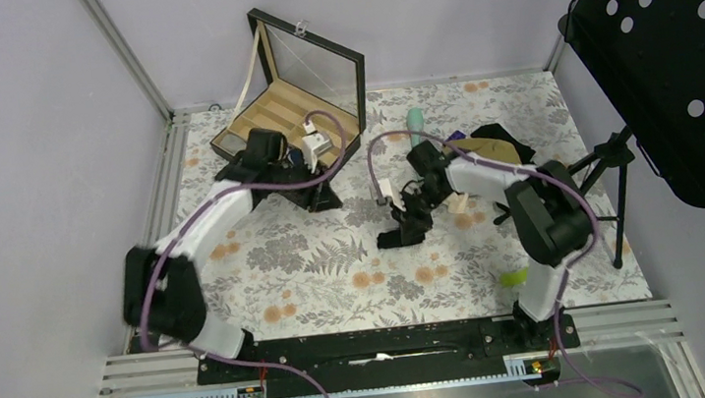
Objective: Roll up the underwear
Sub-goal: Roll the underwear to the center of the board.
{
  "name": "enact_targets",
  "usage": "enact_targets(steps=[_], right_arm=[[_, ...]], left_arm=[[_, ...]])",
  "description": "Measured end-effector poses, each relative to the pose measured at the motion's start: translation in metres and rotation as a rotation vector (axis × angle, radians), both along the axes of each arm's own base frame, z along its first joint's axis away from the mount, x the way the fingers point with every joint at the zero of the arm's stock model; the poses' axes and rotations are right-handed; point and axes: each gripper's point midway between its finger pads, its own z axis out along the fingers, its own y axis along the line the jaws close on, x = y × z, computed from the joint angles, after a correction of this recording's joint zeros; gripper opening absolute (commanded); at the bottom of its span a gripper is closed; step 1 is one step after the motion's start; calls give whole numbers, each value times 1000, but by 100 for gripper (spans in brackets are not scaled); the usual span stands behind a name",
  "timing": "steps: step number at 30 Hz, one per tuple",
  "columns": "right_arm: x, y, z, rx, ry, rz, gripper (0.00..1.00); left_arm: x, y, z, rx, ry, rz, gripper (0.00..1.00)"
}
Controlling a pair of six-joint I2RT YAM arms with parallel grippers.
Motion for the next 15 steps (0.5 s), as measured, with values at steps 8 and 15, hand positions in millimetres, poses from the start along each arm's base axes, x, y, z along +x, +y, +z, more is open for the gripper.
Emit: enact_targets(steps=[8, 15], right_arm=[[19, -1, -4, -17, 405, -177, 0], [20, -1, -8, -63, 625, -282, 4]], left_arm=[[-66, -23, 20, 78, -489, -198, 52], [-79, -63, -29, 191, -639, -398, 53]])
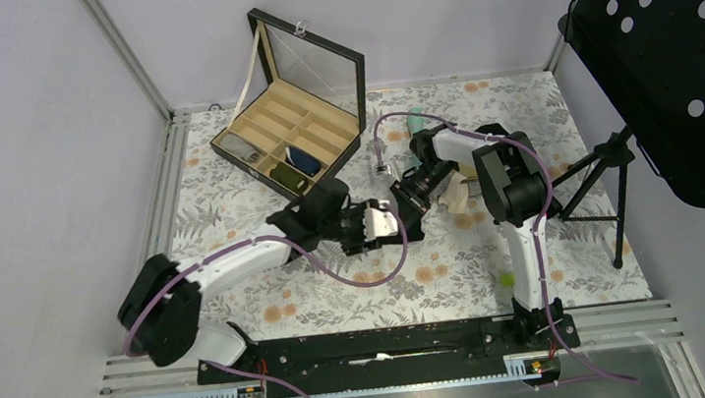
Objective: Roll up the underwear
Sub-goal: Roll the underwear to the center of the board.
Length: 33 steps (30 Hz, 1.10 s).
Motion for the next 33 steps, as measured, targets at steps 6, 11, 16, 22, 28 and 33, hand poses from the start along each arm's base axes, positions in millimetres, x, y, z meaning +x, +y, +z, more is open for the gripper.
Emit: enact_targets(steps=[6, 11, 16, 22, 28, 33], right_arm=[[0, 0, 0, -20, 56, -44, 5], [0, 0, -1, -34, 79, -63, 7], [1, 0, -1, -42, 89, -73, 12], [2, -4, 0, -54, 91, -88, 49], [12, -17, 12, -81, -26, -84, 62], [50, -40, 51, -59, -192, -151, 66]], left_arm=[[16, -22, -46, 76, 14, 14, 51], [31, -34, -62, 90, 42, 47, 50], [44, -46, -73, 95, 64, 75, 42], [44, -53, -80, 123, 125, 67, 27], [48, -64, -78, 100, 118, 32, 22], [43, -66, -78, 95, 137, -2, 22]])
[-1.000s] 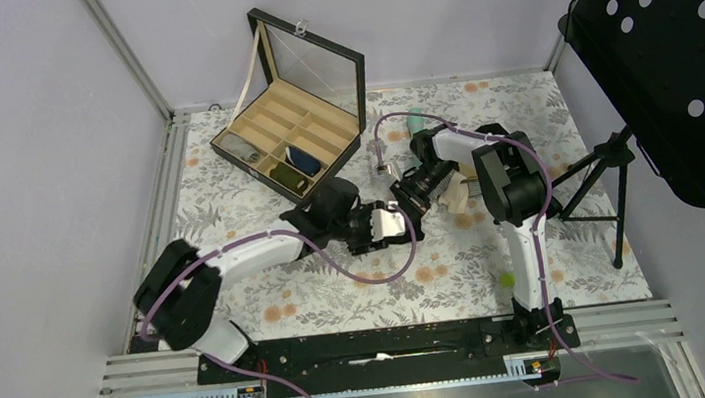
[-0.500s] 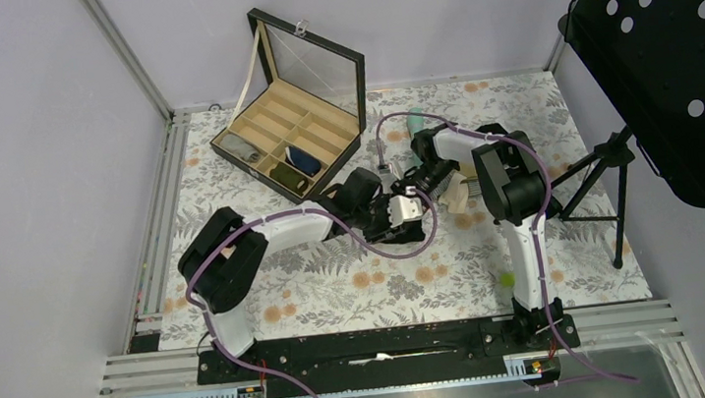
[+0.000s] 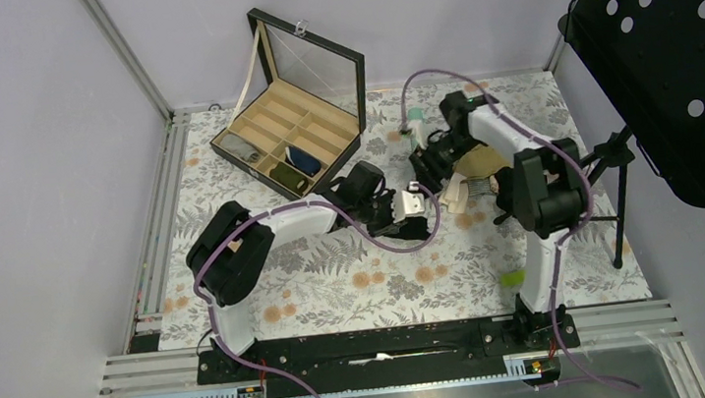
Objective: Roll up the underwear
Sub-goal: Roll the underwear to the center of the board.
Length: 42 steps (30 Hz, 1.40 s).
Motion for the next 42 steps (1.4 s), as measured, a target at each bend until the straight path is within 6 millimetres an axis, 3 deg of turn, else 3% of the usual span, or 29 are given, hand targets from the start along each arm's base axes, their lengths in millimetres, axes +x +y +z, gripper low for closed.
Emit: enact_targets(steps=[4, 8, 14, 19, 23, 29, 33, 42], right_arm=[[14, -22, 36, 18, -135, -65, 64], [-11, -39, 50, -2, -305, -104, 57], [-51, -77, 24, -118, -652, -194, 55], [-73, -90, -14, -170, -738, -120, 58], [-71, -78, -12, -148, -826, -11, 62], [-80, -26, 4, -51, -1047, 314, 68], [-91, -7, 4, -8, -1117, 463, 70], [-81, 0, -26, -45, -1146, 580, 71]], left_arm=[[-2, -3, -1, -12, 35, -12, 22], [-6, -11, 0, -31, 128, -19, 21], [-5, -17, 1, -59, 284, 15, 19], [-5, -17, 1, -67, 346, 32, 18], [-9, -19, 1, -72, 383, 30, 17], [-12, -20, 1, -75, 409, 27, 17], [-12, -20, 0, -75, 411, 28, 16], [-16, -20, 0, -73, 434, 18, 15]])
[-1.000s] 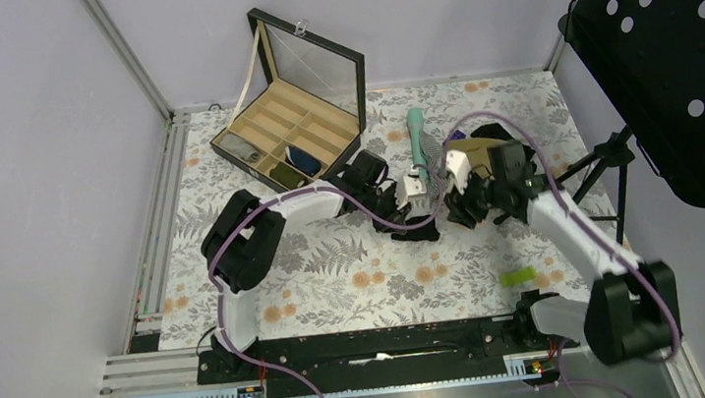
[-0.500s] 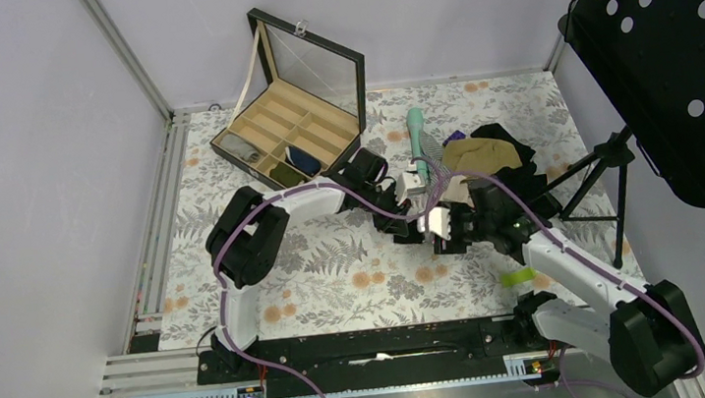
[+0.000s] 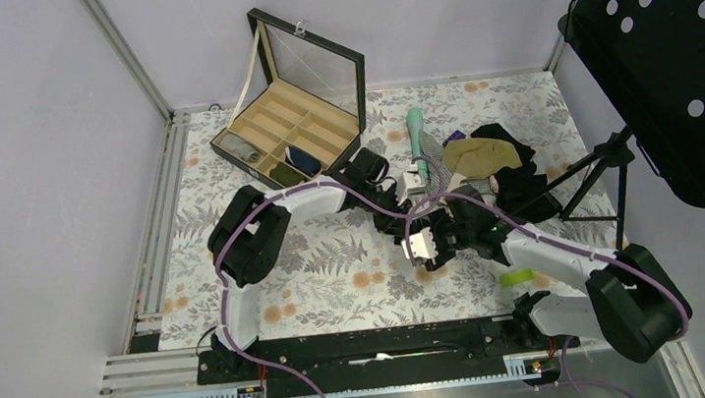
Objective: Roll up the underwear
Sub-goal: Roll the underwear to the center of the board.
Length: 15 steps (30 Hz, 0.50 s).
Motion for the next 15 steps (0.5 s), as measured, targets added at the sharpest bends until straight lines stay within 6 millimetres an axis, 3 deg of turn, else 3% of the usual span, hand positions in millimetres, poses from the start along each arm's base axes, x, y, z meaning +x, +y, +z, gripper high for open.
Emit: enact_targets(steps=[4, 7, 10, 13, 15], right_arm=[[10, -1, -13, -33, -36, 8, 68], [17, -3, -23, -66, -67, 8, 55], [24, -4, -30, -91, -84, 8, 36], [29, -2, -32, -115, -63, 11, 29], [33, 1, -31, -127, -26, 11, 27]], left_arm=[[0, -1, 0, 5, 17, -5, 15], [1, -1, -1, 5, 23, -4, 17], [4, 2, -1, 3, 31, 4, 39], [9, 14, -2, 17, 68, 31, 46], [17, 37, -3, 31, 115, 81, 48]])
